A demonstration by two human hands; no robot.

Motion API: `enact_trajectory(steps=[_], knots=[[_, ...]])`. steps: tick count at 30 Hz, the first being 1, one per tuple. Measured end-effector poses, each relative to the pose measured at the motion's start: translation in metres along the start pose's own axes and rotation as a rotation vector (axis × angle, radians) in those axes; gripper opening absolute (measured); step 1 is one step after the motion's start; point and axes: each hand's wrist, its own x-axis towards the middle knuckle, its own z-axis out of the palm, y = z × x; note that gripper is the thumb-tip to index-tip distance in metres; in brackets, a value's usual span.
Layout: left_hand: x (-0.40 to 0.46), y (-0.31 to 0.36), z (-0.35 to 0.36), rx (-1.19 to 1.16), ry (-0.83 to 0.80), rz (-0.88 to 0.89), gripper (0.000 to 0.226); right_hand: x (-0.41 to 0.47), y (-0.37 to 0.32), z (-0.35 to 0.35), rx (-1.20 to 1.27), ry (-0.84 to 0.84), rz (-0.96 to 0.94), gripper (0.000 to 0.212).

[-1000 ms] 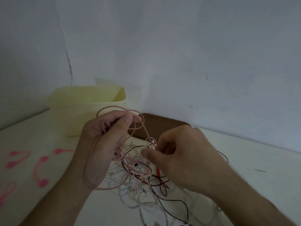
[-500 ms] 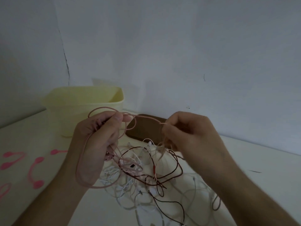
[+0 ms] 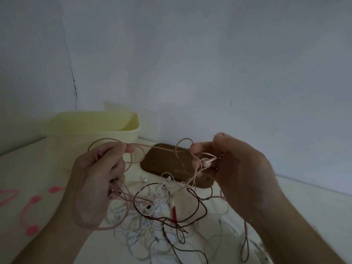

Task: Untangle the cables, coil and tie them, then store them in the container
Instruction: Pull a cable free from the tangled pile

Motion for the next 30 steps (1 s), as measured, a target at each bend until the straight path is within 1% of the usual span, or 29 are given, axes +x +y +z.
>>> enact_trajectory(steps=[1,2,5,6,8,10,16,23,25,27,30], knots=[[0.000,0.000,-0.001,-0.005,0.006,-0.001,0.024,0.000,-0.001,-0.003,-0.044,0.000,-0.009,0.026],[0.001,0.001,-0.002,-0.015,0.009,0.001,0.024,0.001,-0.001,-0.005,-0.104,0.012,-0.020,0.023],[0.001,0.002,-0.003,-0.035,0.007,0.017,0.025,0.001,-0.001,-0.009,-0.276,0.065,-0.081,0.039],[0.001,0.002,-0.003,-0.035,0.005,0.024,0.025,0.001,0.000,-0.009,-0.316,0.061,-0.098,0.039],[0.000,0.001,-0.003,-0.033,0.000,0.034,0.025,0.000,0.000,-0.008,-0.409,0.054,-0.116,0.032],[0.000,0.001,-0.003,-0.034,-0.002,0.034,0.025,0.000,0.000,-0.008,-0.440,0.074,-0.109,0.025],[0.001,0.001,-0.002,-0.029,-0.001,0.036,0.024,0.000,-0.003,-0.003,-0.428,0.120,-0.060,0.024],[0.002,0.000,-0.004,-0.042,-0.017,0.046,0.023,0.004,-0.001,-0.012,-0.660,0.241,-0.024,0.031],[0.002,0.000,-0.004,-0.040,-0.015,0.046,0.024,0.005,-0.002,-0.015,-0.743,0.233,-0.022,0.029],[0.002,0.001,-0.003,-0.038,-0.007,0.037,0.024,0.005,-0.005,-0.019,-0.794,0.187,-0.004,0.027],[0.002,0.000,-0.003,-0.032,-0.004,0.029,0.024,0.006,-0.008,-0.024,-0.729,0.083,0.026,0.026]])
